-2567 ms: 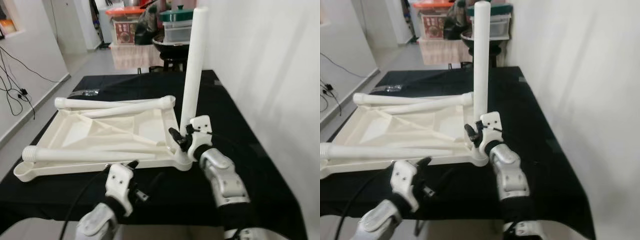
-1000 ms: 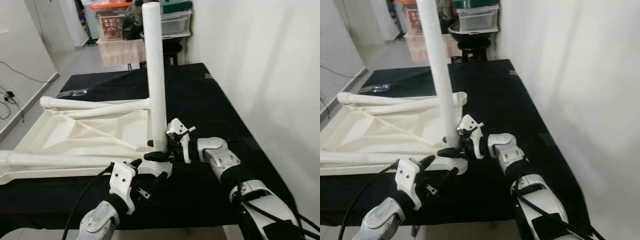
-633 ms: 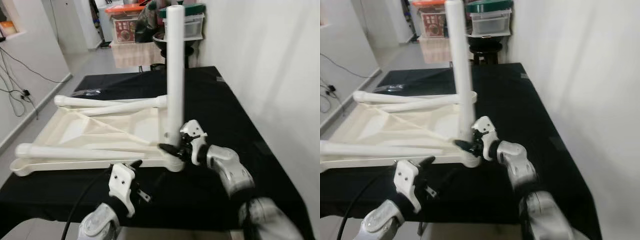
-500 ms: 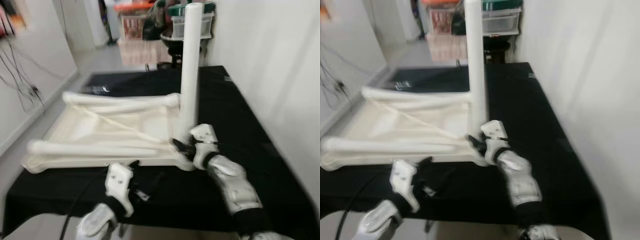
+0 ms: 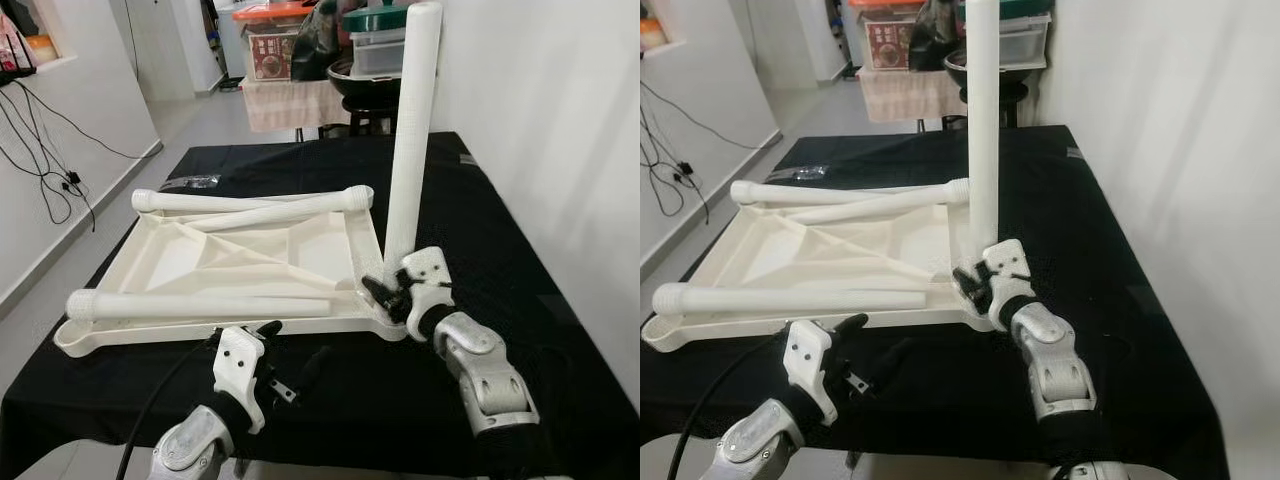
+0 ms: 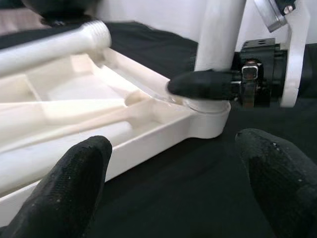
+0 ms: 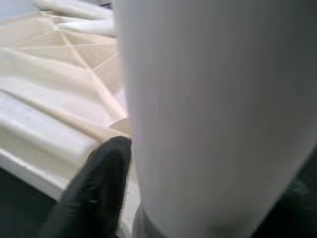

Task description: Building children table

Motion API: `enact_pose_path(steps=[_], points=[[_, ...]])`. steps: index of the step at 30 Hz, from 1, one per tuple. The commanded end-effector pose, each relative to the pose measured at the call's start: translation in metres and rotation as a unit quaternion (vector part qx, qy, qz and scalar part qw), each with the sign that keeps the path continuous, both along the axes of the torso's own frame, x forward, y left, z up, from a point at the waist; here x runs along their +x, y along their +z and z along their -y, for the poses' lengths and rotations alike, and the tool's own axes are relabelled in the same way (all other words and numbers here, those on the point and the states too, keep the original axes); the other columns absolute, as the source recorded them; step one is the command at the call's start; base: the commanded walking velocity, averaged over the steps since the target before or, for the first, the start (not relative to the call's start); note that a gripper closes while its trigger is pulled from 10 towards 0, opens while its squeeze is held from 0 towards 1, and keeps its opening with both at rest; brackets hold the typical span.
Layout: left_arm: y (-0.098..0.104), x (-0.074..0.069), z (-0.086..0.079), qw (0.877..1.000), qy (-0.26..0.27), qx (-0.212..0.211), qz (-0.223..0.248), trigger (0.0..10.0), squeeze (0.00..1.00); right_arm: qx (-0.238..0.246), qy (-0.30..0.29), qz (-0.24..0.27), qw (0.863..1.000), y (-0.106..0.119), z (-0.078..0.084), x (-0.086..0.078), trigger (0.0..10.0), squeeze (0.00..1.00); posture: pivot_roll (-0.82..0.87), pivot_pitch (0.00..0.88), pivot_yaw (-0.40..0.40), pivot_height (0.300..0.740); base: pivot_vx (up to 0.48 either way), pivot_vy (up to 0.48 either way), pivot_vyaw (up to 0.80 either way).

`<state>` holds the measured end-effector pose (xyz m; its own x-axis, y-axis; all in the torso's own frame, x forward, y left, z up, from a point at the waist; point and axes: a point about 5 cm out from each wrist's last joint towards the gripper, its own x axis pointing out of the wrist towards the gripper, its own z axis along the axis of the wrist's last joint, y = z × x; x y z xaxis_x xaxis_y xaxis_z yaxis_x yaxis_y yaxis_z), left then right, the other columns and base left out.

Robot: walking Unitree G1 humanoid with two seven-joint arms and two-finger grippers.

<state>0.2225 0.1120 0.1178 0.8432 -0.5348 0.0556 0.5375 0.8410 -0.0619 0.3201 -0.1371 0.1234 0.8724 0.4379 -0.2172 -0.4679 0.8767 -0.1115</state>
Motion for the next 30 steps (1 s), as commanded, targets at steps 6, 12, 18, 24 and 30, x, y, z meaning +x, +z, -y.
enact_pose_path(steps=[6, 12, 18, 24, 30], points=[[-0.002, 0.003, 0.001, 1.0, 0.001, 0.0, -0.005, 10.0, 0.0, 0.1, 0.188, 0.029, 0.977, 0.019, -0.021, 0.017, 10.0, 0.51, 0.0, 0.0, 0.05, 0.74, 0.0, 0.0, 0.0], [-0.001, 0.004, 0.003, 1.0, 0.004, -0.003, -0.002, 10.0, 0.0, 0.079, 0.234, 0.022, 0.969, 0.027, -0.019, 0.036, 10.0, 0.0, 0.01, 0.0, 0.037, 0.74, 0.0, 0.0, 0.0], [-0.001, 0.005, 0.004, 1.0, 0.007, -0.004, 0.0, 10.0, 0.0, 0.066, 0.245, 0.014, 0.967, 0.03, -0.019, 0.045, 0.0, 0.0, 0.02, 0.0, 0.032, 0.74, 0.0, 0.0, 0.0], [-0.001, 0.005, 0.005, 1.0, 0.008, -0.004, 0.001, 10.0, 0.0, 0.069, 0.243, 0.014, 0.967, 0.034, -0.018, 0.051, 0.0, 0.0, 0.03, 0.0, 0.03, 0.74, 0.0, 0.0, 0.0], [0.001, 0.003, 0.005, 1.0, 0.008, -0.005, 0.001, 10.0, 0.0, -0.003, 0.183, -0.006, 0.983, 0.013, 0.002, 0.047, 0.0, 0.0, 0.02, 0.012, 0.03, 0.74, 0.0, 0.0, 0.0]])
